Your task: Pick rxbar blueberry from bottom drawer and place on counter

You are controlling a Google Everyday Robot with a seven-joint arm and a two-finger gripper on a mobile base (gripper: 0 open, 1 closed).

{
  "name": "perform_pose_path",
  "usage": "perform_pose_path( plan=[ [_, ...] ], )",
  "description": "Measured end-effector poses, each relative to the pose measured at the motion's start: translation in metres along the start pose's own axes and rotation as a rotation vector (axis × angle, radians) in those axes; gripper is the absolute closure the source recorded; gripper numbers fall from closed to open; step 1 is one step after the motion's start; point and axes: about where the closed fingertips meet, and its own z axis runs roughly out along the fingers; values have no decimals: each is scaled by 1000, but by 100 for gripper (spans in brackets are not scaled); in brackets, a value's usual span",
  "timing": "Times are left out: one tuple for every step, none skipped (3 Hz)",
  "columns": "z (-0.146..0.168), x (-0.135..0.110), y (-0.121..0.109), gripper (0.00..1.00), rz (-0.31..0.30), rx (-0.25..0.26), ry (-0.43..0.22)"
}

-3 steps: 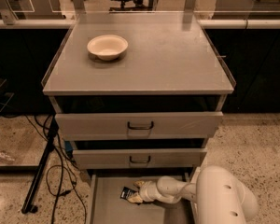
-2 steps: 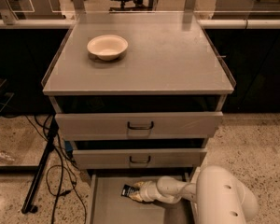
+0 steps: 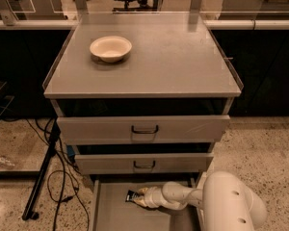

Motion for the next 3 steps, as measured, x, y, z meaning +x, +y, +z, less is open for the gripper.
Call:
perform_pose_path(
  plan=[
    [0,0,0,100,0,0,0],
    [-2,-2,0,100,0,0,0],
    [-34,-21,-15,100,49,-21,-45]
  ],
)
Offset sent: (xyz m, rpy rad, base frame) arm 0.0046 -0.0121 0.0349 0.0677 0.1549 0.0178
